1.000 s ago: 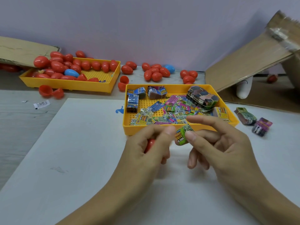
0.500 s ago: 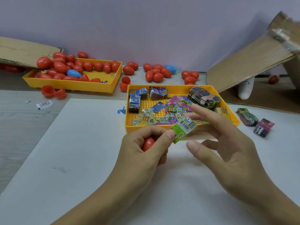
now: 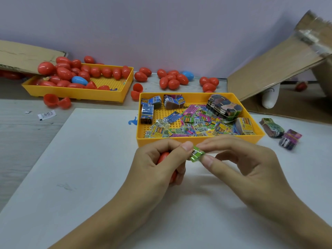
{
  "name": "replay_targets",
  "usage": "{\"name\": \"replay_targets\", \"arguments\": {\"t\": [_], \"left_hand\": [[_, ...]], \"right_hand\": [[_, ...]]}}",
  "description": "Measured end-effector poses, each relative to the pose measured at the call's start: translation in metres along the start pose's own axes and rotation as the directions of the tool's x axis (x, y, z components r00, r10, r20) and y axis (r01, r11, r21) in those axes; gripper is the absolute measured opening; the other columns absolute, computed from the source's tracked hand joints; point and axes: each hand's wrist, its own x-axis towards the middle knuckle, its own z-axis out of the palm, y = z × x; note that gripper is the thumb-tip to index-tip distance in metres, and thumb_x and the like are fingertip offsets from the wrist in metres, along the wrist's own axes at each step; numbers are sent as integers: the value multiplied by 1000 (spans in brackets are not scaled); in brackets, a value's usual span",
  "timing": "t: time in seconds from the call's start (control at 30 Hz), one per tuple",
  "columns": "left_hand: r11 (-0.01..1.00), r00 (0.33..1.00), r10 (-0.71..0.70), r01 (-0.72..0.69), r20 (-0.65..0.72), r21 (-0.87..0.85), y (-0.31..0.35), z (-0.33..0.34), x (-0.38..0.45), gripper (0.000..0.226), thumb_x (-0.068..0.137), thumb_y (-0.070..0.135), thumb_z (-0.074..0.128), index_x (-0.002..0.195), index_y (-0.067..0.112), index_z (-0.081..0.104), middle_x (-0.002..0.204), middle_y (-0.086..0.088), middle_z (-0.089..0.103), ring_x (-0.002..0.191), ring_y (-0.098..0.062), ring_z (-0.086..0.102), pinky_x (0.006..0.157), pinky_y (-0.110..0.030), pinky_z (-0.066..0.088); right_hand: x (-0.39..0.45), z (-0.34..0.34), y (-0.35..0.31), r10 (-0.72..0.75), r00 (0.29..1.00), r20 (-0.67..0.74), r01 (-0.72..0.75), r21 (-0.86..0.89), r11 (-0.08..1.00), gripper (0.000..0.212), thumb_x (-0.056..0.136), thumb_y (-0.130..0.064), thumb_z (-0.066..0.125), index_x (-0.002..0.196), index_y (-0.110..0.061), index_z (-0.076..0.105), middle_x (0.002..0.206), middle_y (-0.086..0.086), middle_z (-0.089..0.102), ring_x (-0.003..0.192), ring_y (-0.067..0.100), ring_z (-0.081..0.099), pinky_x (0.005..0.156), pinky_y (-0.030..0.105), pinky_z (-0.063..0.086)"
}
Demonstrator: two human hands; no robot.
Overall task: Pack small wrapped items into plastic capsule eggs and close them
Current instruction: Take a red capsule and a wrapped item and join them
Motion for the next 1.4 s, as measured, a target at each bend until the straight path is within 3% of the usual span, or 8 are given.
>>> {"name": "replay_targets", "arguments": {"t": [0.23, 0.33, 0.47, 0.67, 1.0, 1.1, 1.23, 1.4], "left_hand": [[999, 997, 19, -22, 69, 44, 0, 0, -1, 33, 82, 36, 68, 52, 25, 62, 51, 1, 48, 43, -11, 44, 44, -13, 35], [997, 996, 39, -43, 76, 56, 0, 1, -2, 39, 80, 47, 64, 55, 18, 60, 52, -1, 47, 45, -13, 43, 45, -15, 35], [999, 1000, -2, 1, -27, -40, -1, -1, 0, 43, 84, 45, 64, 65, 7, 60, 55, -5, 46, 42, -18, 40, 42, -20, 33], [994, 995, 99, -100, 26, 48, -3, 1, -3, 22, 77, 42, 67, 65, 24, 66, 48, -1, 44, 42, -14, 39, 46, -18, 36], [991, 989, 95, -105, 113, 88, -1, 0, -6, 19, 73, 34, 70, 68, 16, 64, 51, 7, 50, 45, -11, 43, 48, -19, 39], [998, 996, 41, -38, 82, -42, -1, -2, -3, 12, 65, 31, 67, 69, 20, 64, 58, -3, 51, 50, -15, 47, 48, -21, 37], [897, 999, -45, 52, 26, -439, 0, -1, 1, 36, 54, 9, 56, 90, 10, 48, 76, -10, 55, 65, -21, 55, 53, -26, 44], [924, 996, 47, -72, -74, -375, -4, 6, -3, 21, 76, 2, 53, 96, 9, 55, 83, -10, 66, 73, -22, 66, 61, -28, 55]], "right_hand": [[1, 1, -5, -72, 997, -35, 69, -68, 995, 25, 79, -19, 78, 103, -20, 73, 93, -7, 73, 87, 17, 70, 63, 25, 53], [-2, 4, -6, -125, 992, -28, 121, -118, 986, 13, 81, -27, 71, 93, -27, 76, 86, -11, 74, 78, 11, 69, 56, 22, 51], [-3, 6, -5, -4, 995, -100, 7, 34, 999, 10, 79, -32, 68, 87, -32, 75, 75, -11, 72, 64, 10, 67, 48, 18, 46], [-3, 6, -4, 3, 992, -127, 2, 37, 999, 10, 79, -33, 67, 86, -33, 74, 73, -8, 71, 63, 13, 67, 47, 17, 44], [-6, 7, -8, -115, 981, -158, 110, -37, 993, 10, 80, -25, 72, 88, -27, 77, 84, -11, 74, 69, 13, 71, 45, 28, 52], [-9, 7, -8, -175, 971, -163, 161, -94, 982, 15, 82, -18, 71, 93, -27, 76, 78, -15, 72, 58, 9, 70, 42, 24, 51], [-8, 7, -7, -221, 966, -137, 201, -145, 969, 14, 84, -19, 68, 88, -30, 76, 79, -19, 71, 58, 8, 70, 44, 24, 50], [-6, 4, -8, -255, 958, -129, 224, -219, 950, 18, 84, -13, 71, 94, -28, 72, 81, -19, 71, 59, 6, 69, 46, 18, 48]]}}
